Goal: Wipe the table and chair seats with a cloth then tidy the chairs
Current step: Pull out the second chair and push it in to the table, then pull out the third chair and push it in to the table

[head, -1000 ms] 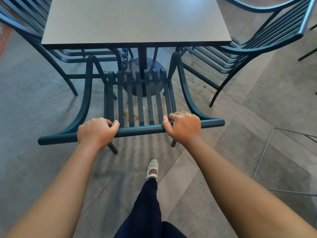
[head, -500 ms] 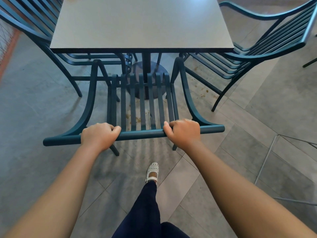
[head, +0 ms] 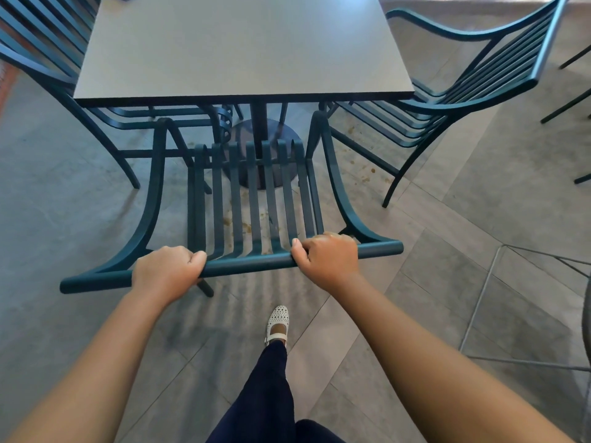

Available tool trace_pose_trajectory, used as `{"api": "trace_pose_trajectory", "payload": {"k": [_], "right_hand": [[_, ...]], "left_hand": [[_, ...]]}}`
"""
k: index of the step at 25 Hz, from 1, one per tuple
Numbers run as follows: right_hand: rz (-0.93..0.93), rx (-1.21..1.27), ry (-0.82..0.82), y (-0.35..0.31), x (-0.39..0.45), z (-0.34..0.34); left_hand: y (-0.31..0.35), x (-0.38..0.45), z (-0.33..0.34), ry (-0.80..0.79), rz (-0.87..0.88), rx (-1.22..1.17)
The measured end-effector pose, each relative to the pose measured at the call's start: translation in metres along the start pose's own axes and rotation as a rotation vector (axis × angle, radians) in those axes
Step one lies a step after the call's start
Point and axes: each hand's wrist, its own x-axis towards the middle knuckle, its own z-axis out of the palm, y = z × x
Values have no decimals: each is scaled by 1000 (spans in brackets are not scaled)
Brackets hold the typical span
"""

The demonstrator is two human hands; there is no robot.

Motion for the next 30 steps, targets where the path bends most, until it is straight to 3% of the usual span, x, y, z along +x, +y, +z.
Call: {"api": "trace_pose_trajectory", "payload": {"k": [7,10,15,19,30], "right_hand": [[3,104,-79,7,22,-5],[23,137,-125,6,23,-6],[92,191,-316,11,36,-12],[152,273,-472,20,50,-16],[184,219,-483,157,84,-19]], "left_hand": [[1,18,-10,-35,-1,69],[10,19,-13,-71,-67,-44],[60,49,-4,-315,-22,-139],[105,69,-5,-438,55,-48],[254,99,-9,-437,53,-106]]}}
